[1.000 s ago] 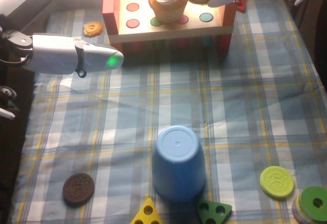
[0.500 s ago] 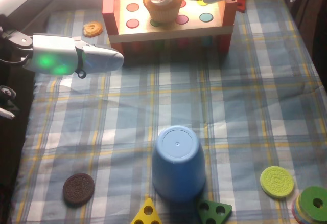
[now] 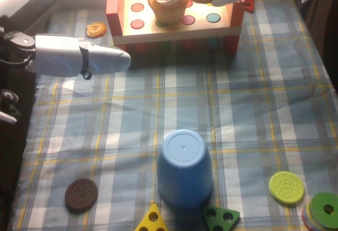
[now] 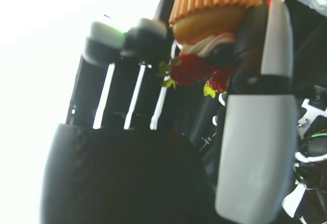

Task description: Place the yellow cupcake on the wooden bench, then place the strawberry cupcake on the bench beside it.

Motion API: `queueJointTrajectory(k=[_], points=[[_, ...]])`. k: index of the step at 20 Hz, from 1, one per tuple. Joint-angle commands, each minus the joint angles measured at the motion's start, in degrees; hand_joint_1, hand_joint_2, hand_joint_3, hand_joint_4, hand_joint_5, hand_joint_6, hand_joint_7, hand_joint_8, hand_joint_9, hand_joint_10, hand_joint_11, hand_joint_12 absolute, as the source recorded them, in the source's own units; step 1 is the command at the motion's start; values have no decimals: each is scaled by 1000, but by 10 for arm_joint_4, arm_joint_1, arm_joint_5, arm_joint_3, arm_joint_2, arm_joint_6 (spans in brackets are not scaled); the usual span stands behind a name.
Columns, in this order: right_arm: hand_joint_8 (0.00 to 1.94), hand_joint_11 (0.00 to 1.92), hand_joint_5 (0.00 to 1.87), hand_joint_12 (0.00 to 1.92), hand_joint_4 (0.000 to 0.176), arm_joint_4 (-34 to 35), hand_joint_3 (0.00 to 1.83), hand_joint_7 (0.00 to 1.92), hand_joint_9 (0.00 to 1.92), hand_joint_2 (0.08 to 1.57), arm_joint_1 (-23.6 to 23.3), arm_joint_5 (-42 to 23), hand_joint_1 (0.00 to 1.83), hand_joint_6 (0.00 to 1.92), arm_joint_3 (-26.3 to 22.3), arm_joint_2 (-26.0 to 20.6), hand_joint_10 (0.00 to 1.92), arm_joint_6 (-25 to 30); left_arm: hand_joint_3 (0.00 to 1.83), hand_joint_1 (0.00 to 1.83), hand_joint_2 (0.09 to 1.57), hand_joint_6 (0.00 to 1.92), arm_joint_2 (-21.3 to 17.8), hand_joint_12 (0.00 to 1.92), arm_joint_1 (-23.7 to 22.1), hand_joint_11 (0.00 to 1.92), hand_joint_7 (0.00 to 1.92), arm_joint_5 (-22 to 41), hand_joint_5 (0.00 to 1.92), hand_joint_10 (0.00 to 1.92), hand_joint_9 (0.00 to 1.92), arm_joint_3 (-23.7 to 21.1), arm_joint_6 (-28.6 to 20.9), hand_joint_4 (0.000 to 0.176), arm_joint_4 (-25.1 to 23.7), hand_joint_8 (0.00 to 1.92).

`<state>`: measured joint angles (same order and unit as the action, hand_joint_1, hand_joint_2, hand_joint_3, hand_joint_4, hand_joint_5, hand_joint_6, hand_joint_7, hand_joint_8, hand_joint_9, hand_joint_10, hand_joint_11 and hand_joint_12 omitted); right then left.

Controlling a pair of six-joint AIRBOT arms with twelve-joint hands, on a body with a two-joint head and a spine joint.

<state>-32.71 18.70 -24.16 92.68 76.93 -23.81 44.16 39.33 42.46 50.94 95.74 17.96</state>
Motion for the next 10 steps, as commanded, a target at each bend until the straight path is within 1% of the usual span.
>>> queueJointTrajectory(k=[1, 2, 3, 4, 5, 6, 7, 8, 9, 10], points=[[472, 831, 1335, 1327, 0, 15, 1, 1329, 1184, 985, -11, -50, 1283, 287, 1, 1, 621, 1, 0, 834, 796, 0, 1, 0, -8, 0, 95, 69, 0, 1, 155, 2, -4, 176, -5, 0], [183, 879, 1225, 1317, 0, 15, 6, 1386, 1110, 1002, -11, -48, 1380, 450, 2, 1, 965, 1, 0, 857, 788, 0, 1, 0, -8, 0, 87, 69, 0, 0, 133, 2, -4, 176, -5, 0], [138, 963, 1237, 1285, 0, 14, 2, 1465, 1209, 985, -11, -45, 1305, 486, 3, 1, 760, 0, 0, 865, 776, 0, 1, 0, -8, 0, 75, 68, 0, 0, 101, 2, -4, 176, -5, 0], [112, 978, 1263, 1300, 0, 14, 1, 1497, 1270, 977, -11, -43, 1293, 440, 4, 1, 629, 0, 0, 859, 777, 0, 1, 0, -8, 0, 74, 68, 0, 5, 108, 2, -4, 176, -5, 0], [579, 1007, 1345, 1556, 0, 14, 0, 1331, 1220, 987, -11, -41, 1306, 174, 5, 1, 989, 0, 0, 840, 782, 0, 1, 0, -8, 0, 84, 68, 0, 13, 125, 2, -4, 176, -5, 5], [942, 1061, 1340, 1848, 0, 14, 0, 1174, 1172, 1030, -11, -40, 1295, 63, 5, 1, 1523, 0, 0, 833, 791, 0, 1, 0, -8, 0, 99, 68, 0, 17, 138, 2, -4, 176, -5, 10], [564, 1019, 1338, 1834, 0, 14, 0, 1341, 1110, 992, -11, -39, 1301, 159, 5, 1, 1470, 0, 1, 820, 795, 0, 1, 0, -8, 0, 106, 68, 0, 16, 143, 2, -4, 176, -5, 10], [564, 1019, 1338, 1834, 0, 14, 0, 1341, 1110, 992, -11, -39, 1301, 159, 5, 1, 1470, 0, 1, 820, 795, 0, 1, 0, -8, 0, 106, 68, 0, 16, 143, 2, -4, 176, -5, 10], [425, 945, 1272, 1645, 0, 14, 0, 1397, 1137, 986, -11, -38, 1298, 324, 4, 1, 1125, 0, 6, 801, 809, 0, 1, 0, -8, 0, 109, 67, 0, 18, 152, 2, -4, 176, -5, 10], [372, 919, 1205, 1531, 0, 14, 0, 1411, 1179, 991, -11, -37, 1294, 472, 3, 1, 895, 0, 9, 788, 815, 3, 1, 0, -8, 0, 124, 68, 8, 22, 166, 2, -4, 176, -5, 15]])
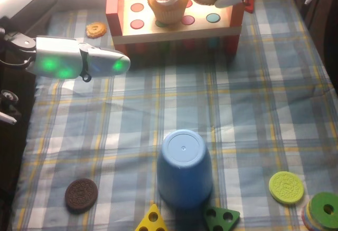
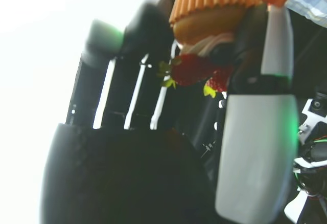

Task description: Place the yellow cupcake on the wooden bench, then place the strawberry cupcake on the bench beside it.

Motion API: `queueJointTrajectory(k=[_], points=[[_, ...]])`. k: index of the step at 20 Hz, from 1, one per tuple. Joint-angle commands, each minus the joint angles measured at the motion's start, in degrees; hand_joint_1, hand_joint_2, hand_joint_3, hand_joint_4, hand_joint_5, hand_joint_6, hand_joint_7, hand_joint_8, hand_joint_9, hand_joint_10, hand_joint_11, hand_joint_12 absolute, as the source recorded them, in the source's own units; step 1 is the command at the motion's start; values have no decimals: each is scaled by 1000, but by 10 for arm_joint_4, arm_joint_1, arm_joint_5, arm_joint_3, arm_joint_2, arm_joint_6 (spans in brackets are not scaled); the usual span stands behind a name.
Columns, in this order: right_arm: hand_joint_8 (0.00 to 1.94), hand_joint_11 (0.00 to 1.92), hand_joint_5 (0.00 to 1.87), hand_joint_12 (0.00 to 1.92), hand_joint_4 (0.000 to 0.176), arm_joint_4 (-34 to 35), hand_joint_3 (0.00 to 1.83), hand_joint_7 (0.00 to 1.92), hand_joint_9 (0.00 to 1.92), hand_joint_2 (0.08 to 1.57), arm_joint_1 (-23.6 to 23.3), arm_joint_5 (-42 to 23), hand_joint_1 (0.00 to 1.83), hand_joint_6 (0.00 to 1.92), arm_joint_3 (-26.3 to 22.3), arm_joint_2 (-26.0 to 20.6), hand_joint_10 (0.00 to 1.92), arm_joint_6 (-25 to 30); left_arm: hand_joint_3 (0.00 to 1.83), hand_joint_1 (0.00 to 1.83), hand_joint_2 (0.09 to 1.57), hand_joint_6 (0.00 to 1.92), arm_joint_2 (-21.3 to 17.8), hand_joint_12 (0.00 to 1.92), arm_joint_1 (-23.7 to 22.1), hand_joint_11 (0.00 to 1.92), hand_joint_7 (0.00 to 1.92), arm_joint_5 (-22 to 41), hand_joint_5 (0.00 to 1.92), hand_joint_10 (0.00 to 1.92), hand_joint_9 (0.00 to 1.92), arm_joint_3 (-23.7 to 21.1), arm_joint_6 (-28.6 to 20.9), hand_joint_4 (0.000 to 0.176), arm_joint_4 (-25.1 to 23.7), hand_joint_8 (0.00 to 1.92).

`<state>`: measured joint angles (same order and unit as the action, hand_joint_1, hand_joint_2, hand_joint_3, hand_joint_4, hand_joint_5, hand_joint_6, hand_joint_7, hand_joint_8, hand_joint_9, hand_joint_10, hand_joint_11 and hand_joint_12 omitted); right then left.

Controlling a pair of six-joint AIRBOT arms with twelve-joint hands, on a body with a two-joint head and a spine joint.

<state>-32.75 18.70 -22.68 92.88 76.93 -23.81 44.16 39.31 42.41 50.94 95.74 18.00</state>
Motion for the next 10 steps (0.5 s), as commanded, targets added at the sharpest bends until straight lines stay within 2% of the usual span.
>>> queueJointTrajectory(k=[1, 3, 4, 5, 7, 8, 9, 10], points=[[394, 900, 1144, 1419, 0, 15, 1, 1392, 1216, 1002, -11, -51, 1290, 587, 1, 1, 689, 0, 10, 761, 821, 0, 1, 0, -8, 0, 140, 68, 1, 21, 169, 2, -4, 176, -6, 18], [444, 903, 1029, 1220, 0, 15, 0, 1302, 1242, 1042, -11, -51, 1258, 881, 0, 1, 308, 0, 3, 761, 813, 3, 1, 12, -8, 25, 149, 68, 11, 25, 198, 1, -4, 176, -5, 13], [444, 903, 1029, 1220, 0, 15, 0, 1302, 1242, 1042, -11, -50, 1258, 881, 0, 1, 308, 0, 3, 761, 813, 3, 1, 12, -8, 25, 149, 68, 11, 25, 198, 1, -4, 176, -5, 13], [461, 889, 1009, 1191, 0, 15, 3, 1282, 1261, 1047, -11, -50, 1252, 932, 0, 1, 217, 0, 3, 768, 815, 6, 1, 7, -8, 11, 150, 68, 23, 21, 199, 1, -4, 176, -5, 10], [629, 786, 981, 1249, 0, 15, 3, 1202, 1244, 1067, -9, -50, 1240, 956, 0, 1, 140, 0, 3, 769, 817, 4, 1, 3, -8, 1, 136, 69, 21, 9, 179, 1, -4, 176, -5, 2], [725, 631, 936, 1244, 0, 15, 2, 1142, 1171, 1090, -9, -49, 1227, 1036, 0, 3, 88, 0, 4, 778, 821, 0, 1, 0, -8, 0, 139, 69, 13, 11, 186, 1, -4, 176, -5, 3], [336, 549, 998, 1202, 0, 15, 0, 1045, 1124, 1098, -9, -48, 1137, 944, 1, 5, 51, 0, 3, 770, 820, 1, 1, 0, -8, 0, 148, 68, 15, 9, 184, 1, -4, 176, -5, 6], [131, 484, 994, 1186, 0, 15, 0, 1053, 1073, 1103, -9, -48, 1108, 951, 1, 7, 21, 0, 4, 761, 822, 0, 1, 0, -8, 0, 147, 68, 11, 6, 177, 1, -4, 176, -5, 5]])
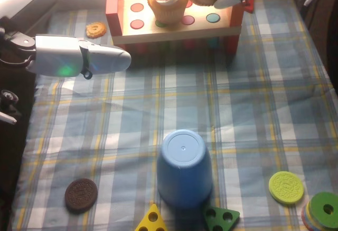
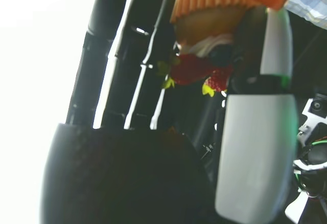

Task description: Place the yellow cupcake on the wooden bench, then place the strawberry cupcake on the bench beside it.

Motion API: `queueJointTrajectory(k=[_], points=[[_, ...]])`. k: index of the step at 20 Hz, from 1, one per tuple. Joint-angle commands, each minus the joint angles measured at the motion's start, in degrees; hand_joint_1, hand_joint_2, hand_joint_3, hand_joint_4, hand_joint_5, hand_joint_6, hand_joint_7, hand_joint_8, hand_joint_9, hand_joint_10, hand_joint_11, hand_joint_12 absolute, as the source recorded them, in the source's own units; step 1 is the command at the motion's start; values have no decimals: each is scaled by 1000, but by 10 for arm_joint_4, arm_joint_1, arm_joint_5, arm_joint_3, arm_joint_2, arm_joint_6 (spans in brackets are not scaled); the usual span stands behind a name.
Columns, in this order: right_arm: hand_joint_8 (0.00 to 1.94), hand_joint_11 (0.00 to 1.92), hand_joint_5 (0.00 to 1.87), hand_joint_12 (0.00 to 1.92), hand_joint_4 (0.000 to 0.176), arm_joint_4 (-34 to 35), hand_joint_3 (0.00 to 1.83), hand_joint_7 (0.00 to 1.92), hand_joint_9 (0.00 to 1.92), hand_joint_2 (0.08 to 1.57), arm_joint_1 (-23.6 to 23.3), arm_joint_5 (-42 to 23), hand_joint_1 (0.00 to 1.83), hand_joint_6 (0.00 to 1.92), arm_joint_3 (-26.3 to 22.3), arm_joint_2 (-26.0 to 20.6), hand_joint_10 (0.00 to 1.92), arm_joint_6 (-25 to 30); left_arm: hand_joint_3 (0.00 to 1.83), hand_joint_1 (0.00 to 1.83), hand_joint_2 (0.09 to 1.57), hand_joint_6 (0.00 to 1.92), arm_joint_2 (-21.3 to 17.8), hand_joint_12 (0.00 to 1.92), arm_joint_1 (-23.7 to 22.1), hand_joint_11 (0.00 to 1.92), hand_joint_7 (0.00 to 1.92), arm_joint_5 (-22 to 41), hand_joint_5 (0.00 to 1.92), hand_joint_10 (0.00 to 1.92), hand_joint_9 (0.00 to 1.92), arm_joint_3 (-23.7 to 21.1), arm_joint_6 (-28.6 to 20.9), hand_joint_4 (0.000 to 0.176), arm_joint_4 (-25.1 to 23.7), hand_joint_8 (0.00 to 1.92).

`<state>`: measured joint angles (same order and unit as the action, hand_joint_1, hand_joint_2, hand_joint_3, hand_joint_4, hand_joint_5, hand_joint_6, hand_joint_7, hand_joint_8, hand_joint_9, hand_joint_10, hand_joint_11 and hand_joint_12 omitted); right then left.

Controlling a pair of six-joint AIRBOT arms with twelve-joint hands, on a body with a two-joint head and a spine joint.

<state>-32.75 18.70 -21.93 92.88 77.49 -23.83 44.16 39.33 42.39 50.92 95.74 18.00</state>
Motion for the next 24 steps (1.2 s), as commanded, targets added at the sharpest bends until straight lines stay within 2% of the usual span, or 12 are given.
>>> queueJointTrajectory(k=[1, 2, 3, 6, 12, 14, 16, 17, 20, 22, 23, 24], points=[[57, 459, 995, 1175, 26, 15, 0, 1019, 1028, 1102, -9, -55, 1081, 953, 2, 4, 6, 1, 4, 766, 823, 0, 1, 0, -8, 0, 147, 69, 12, 0, 166, 1, -4, 176, -5, 4], [12, 377, 866, 1191, 0, 15, 0, 997, 950, 1027, -8, -54, 1053, 418, 2, 5, 0, 1, 2, 774, 821, 1, 1, 0, -8, 0, 151, 68, 11, 5, 176, 1, -4, 176, -5, 4], [5, 345, 867, 1233, 0, 15, 0, 992, 943, 1002, -7, -52, 1037, 160, 2, 5, 1, 1, 4, 779, 826, 3, 1, 0, -8, 0, 137, 68, 15, 3, 171, 1, -4, 176, -6, 0], [0, 179, 817, 1262, 0, 15, 0, 909, 830, 978, -2, -48, 978, 3, 2, 5, 0, 1, 1, 800, 823, 0, 1, 0, -8, 0, 109, 68, 8, 0, 121, 1, -4, 176, -6, 0], [0, 72, 742, 1388, 10, 15, 0, 793, 775, 984, 7, -38, 902, 0, 2, 5, 5, 1, 0, 746, 820, 0, 1, 0, -8, 0, 139, 67, 0, 17, 170, 0, -4, 176, -6, 8], [0, 35, 700, 1347, 8, 15, 1, 723, 698, 988, 9, -34, 895, 0, 2, 5, 0, 1, 0, 727, 819, 1, 1, 6, -8, 13, 147, 67, 2, 19, 188, 0, -4, 176, -6, 8], [2, 0, 650, 1103, 23, 15, 2, 598, 549, 1006, 11, -28, 893, 2, 6, 5, 5, 1, 1, 730, 822, 0, 1, 0, -8, 0, 134, 67, 0, 8, 175, -1, -4, 176, -6, 0], [9, 22, 690, 1182, 1, 15, 0, 647, 617, 983, 12, -26, 915, 7, 7, 5, 26, 1, 0, 743, 819, 0, 1, 0, -8, 0, 134, 67, 0, 8, 178, -1, -4, 176, -6, 1], [9, 27, 692, 1206, 12, 15, 3, 663, 630, 988, 12, -21, 885, 4, 8, 5, 26, 1, 1, 716, 822, 0, 0, 0, -8, 0, 129, 67, 0, 4, 171, -1, -4, 176, -7, 0], [10, 23, 727, 1272, 0, 15, 0, 689, 645, 981, 12, -20, 903, 9, 9, 5, 26, 1, 2, 729, 825, 0, 0, 1, -8, 3, 113, 67, 0, 0, 150, -1, -4, 176, -7, 0], [8, 4, 713, 1312, 2, 15, 4, 700, 650, 999, 12, -20, 846, 1, 9, 5, 24, 1, 5, 700, 832, 0, 0, 0, -8, 0, 108, 67, 0, 0, 145, -1, -4, 176, -7, 0], [7, 1, 706, 1321, 22, 15, 4, 699, 653, 1003, 12, -20, 823, 0, 9, 5, 25, 1, 3, 702, 829, 0, 0, 0, -8, 0, 103, 67, 0, 0, 143, -1, -4, 176, -7, 0]])
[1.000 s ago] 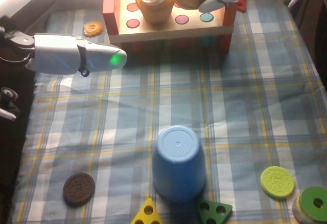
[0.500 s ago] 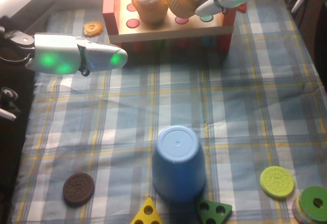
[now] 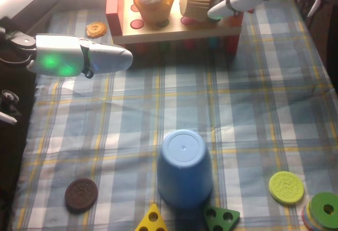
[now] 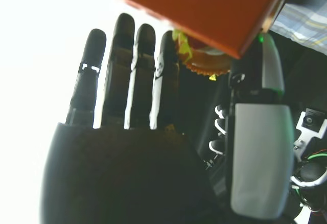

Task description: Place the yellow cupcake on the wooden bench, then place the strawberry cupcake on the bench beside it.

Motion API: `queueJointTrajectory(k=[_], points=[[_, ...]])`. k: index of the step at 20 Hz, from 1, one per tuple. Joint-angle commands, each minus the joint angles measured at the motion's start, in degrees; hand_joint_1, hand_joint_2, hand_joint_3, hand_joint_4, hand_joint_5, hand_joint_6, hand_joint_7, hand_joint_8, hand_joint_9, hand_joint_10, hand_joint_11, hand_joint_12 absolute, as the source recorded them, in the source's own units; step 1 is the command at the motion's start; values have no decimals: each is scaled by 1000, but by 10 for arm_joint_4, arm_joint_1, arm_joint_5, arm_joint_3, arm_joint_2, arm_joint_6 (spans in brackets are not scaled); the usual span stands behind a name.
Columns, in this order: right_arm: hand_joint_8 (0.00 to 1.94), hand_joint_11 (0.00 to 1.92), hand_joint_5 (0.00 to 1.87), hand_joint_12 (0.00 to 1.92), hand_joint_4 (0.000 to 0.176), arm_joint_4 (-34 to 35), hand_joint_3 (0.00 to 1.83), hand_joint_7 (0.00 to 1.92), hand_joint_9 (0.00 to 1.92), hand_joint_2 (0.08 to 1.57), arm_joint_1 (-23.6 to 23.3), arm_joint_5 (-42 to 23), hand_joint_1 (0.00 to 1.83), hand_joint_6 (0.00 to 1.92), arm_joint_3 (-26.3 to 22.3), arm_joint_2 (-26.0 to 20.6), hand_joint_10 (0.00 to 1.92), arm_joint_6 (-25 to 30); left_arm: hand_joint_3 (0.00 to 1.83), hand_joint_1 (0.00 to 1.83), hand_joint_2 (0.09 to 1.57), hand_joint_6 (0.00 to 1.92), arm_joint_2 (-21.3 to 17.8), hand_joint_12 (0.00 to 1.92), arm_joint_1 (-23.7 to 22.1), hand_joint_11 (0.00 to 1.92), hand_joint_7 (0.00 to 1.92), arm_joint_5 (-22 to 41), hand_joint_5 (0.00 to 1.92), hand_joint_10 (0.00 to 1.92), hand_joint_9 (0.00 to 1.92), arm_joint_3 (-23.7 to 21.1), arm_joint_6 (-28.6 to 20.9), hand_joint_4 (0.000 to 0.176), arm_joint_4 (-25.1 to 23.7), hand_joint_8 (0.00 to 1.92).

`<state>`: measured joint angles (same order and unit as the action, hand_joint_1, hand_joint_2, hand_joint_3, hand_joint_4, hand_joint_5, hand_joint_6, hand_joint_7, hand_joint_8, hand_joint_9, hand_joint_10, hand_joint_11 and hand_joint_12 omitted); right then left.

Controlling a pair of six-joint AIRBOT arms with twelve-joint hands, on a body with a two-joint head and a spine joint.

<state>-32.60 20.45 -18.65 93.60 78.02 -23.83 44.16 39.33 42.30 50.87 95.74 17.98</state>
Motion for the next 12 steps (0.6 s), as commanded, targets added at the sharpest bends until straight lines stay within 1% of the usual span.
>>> queueJointTrajectory(k=[1, 2, 5, 6, 7, 8, 9, 12], points=[[2, 0, 696, 1308, 23, 13, 4, 689, 643, 1009, -6, -53, 814, 0, 2, 0, 19, 1, 0, 713, 821, 0, 0, 0, -8, 0, 106, 68, 0, 3, 150, -1, -4, 176, -7, 1], [0, 0, 695, 1275, 18, 13, 3, 686, 630, 1010, -6, -53, 817, 0, 2, 0, 12, 1, 0, 699, 818, 0, 0, 5, -8, 10, 122, 68, 0, 22, 206, -1, -4, 176, -7, 6], [0, 6, 674, 1307, 17, 13, 0, 685, 646, 1003, -6, -54, 812, 0, 0, 0, 15, 1, 0, 725, 814, 0, 0, 1, -8, 0, 107, 68, 0, 10, 192, -1, -4, 176, -7, 0], [0, 0, 521, 1173, 43, 13, 0, 537, 528, 991, -6, -55, 763, 0, -1, 0, 0, 1, 0, 730, 818, 0, 1, 0, -8, 0, 114, 68, 0, 1, 161, -1, -4, 176, -7, 3], [0, 0, 521, 1173, 43, 13, 0, 537, 528, 991, -6, -56, 763, 0, -2, 0, 0, 1, 0, 730, 818, 0, 1, 0, -8, 0, 114, 68, 0, 1, 161, -1, -4, 176, -7, 3], [0, 0, 421, 1169, 68, 13, 0, 451, 478, 969, -6, -57, 730, 0, -3, 0, 0, 1, 2, 747, 823, 0, 1, 0, -8, 0, 121, 68, 0, 4, 168, -1, -4, 176, -7, 5], [0, 0, 362, 1104, 67, 13, 0, 398, 433, 968, -6, -57, 721, 0, -3, 0, 3, 1, 0, 752, 820, 0, 1, 0, -7, 0, 122, 68, 0, 4, 170, -1, -4, 176, -7, 5], [0, 0, 287, 1114, 70, 13, 0, 370, 431, 955, -6, -57, 692, 0, -2, 0, 4, 1, 0, 771, 803, 0, 1, 0, -7, 0, 127, 68, 0, 13, 196, -1, -4, 176, -7, 5]])
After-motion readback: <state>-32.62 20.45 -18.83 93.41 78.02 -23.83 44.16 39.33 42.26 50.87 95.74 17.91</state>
